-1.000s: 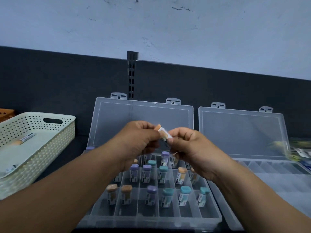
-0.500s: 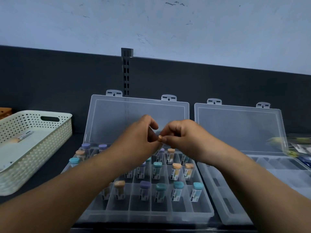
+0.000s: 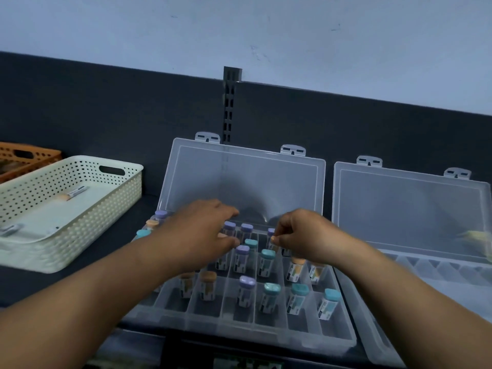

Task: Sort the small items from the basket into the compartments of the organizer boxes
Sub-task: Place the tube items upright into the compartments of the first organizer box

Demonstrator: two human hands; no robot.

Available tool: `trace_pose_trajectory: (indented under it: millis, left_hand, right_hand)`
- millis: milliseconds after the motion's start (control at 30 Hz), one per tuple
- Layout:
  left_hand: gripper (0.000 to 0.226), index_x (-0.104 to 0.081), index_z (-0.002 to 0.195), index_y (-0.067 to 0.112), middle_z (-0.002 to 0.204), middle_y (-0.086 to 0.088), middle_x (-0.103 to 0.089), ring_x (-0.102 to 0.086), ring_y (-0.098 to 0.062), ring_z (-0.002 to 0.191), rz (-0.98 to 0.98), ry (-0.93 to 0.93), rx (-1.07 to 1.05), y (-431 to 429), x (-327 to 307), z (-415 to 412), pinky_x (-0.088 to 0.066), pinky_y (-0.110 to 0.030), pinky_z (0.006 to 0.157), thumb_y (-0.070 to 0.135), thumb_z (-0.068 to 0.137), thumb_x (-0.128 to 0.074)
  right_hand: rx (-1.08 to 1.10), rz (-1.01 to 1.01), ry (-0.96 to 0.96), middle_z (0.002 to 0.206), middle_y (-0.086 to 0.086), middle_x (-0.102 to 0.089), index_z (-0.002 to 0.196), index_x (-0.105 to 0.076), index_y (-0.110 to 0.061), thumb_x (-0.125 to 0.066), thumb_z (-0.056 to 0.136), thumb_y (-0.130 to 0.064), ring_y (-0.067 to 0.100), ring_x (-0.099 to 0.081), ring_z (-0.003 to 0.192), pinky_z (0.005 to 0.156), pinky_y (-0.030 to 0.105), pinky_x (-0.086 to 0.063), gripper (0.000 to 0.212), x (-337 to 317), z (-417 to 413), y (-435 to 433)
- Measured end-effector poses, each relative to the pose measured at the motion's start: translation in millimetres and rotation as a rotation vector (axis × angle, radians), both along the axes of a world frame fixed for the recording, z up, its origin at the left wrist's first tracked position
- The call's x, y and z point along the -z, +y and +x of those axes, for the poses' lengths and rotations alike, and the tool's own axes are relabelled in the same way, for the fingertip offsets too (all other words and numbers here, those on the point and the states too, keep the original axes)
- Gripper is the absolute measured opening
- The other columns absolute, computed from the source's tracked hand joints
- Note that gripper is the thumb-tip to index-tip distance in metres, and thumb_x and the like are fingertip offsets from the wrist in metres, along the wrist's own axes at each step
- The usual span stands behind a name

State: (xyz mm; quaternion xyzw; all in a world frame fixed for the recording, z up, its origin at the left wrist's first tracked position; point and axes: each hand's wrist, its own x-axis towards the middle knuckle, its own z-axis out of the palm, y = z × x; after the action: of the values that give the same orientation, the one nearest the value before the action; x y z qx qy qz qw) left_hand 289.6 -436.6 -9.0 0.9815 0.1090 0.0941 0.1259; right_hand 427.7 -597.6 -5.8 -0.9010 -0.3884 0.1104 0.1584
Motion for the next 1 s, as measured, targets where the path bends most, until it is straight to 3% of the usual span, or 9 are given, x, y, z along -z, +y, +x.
trace_pose_trajectory:
  millis: [133,300,433,600,1000]
  left_hand:
    - [0.057,-0.038,0.141,0.032,0.14,0.009,-0.044,-0.039,-0.012,0.128,0.028,-0.011,-0.003,-2,3,0,-0.034,-0.032,0.107,0.048,0.089,-0.055]
    - [0.056,-0.039,0.141,0.032,0.14,0.008,-0.045,-0.039,-0.012,0.128,0.02,-0.026,-0.003,-2,5,-2,-0.035,-0.033,0.107,0.048,0.09,-0.055]
    - [0.055,-0.039,0.141,0.032,0.14,0.009,-0.045,-0.039,-0.012,0.128,0.042,-0.038,-0.008,2,2,-6,-0.034,-0.029,0.105,0.048,0.09,-0.054]
    - [0.056,-0.041,0.14,0.032,0.138,0.01,-0.045,-0.041,-0.01,0.125,0.059,-0.076,-0.044,22,-7,-18,-0.035,-0.026,0.102,0.05,0.089,-0.057]
    - [0.059,-0.04,0.14,0.032,0.141,0.01,-0.044,-0.039,-0.011,0.128,0.09,-0.103,-0.223,151,-21,-99,-0.034,-0.028,0.104,0.051,0.087,-0.057]
  right_hand:
    - [-0.009,-0.028,0.019,0.077,-0.006,-0.064,0.093,-0.073,-0.02,-0.066,0.09,-0.028,0.012,-0.059,0.07,0.063,0.024,-0.048,0.011,3,-1,3]
    - [-0.011,-0.045,0.048,0.081,0.003,-0.071,0.091,-0.074,-0.018,-0.065,0.09,-0.03,0.02,-0.067,0.074,0.072,0.034,-0.056,0.014,0,3,4]
    - [-0.009,-0.033,-0.008,0.083,0.001,-0.07,0.089,-0.074,-0.021,-0.058,0.093,-0.03,0.021,-0.067,0.074,0.071,0.038,-0.059,0.018,-6,7,4]
    - [-0.064,0.035,-0.127,0.084,-0.002,-0.066,0.088,-0.07,-0.02,-0.058,0.093,-0.031,0.018,-0.061,0.078,0.072,0.032,-0.053,0.017,-24,-8,21]
    - [-0.314,0.154,-0.206,0.085,-0.009,-0.063,0.085,-0.063,-0.026,-0.058,0.092,-0.032,0.013,-0.058,0.081,0.075,0.031,-0.049,0.011,-56,-94,160]
